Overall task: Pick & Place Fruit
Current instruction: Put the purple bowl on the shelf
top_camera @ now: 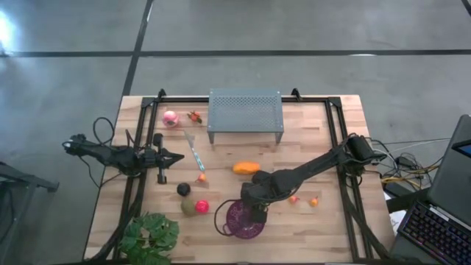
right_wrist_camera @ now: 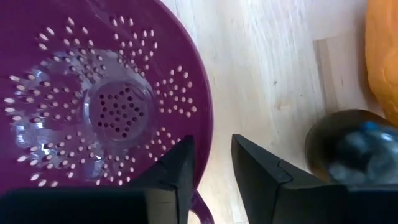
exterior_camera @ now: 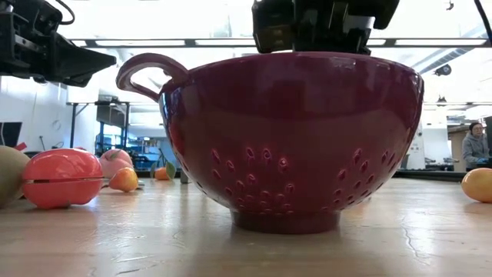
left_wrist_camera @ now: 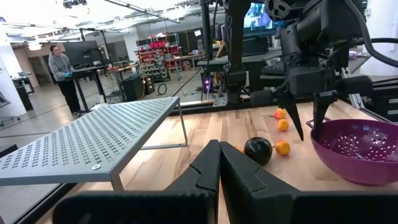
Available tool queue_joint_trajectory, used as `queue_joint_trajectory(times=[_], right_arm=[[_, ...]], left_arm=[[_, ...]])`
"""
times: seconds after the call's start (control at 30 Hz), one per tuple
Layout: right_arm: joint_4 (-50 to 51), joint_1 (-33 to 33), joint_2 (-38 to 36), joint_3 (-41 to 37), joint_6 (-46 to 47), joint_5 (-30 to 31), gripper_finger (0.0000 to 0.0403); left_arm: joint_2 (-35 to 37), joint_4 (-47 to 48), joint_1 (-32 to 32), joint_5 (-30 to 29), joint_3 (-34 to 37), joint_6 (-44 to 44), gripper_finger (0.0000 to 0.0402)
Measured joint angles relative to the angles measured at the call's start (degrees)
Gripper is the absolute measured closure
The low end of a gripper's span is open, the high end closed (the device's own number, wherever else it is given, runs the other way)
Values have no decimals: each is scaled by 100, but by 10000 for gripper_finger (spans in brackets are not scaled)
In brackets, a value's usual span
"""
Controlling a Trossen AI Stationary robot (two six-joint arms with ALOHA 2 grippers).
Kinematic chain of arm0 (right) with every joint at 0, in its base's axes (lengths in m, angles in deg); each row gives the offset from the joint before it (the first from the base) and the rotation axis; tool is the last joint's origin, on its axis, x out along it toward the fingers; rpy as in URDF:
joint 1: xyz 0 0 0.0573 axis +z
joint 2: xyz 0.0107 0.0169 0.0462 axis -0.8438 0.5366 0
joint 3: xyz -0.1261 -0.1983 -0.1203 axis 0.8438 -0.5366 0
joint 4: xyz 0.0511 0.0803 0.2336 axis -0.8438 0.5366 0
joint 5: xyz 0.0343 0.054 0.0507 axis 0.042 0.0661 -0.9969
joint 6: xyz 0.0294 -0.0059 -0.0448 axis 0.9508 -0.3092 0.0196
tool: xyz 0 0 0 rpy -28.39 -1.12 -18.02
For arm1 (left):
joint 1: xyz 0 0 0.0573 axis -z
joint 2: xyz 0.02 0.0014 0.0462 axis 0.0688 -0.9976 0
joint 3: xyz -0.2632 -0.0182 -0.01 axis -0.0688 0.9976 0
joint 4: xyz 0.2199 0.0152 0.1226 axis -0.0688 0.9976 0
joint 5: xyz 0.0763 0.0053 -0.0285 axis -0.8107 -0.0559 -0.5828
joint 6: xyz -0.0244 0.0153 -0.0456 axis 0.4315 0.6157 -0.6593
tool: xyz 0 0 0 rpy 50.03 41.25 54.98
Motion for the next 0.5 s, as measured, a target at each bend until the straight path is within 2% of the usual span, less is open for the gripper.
queue_joint_trajectory(times=[0.33, 0.5], right_arm=[[14, 0, 0, 0, -1, -132, 388], [9, 2, 0, 2, 0, -144, 387]], left_arm=[[-2, -1, 1, 0, 0, 0, 390], [-2, -1, 2, 0, 0, -1, 390]])
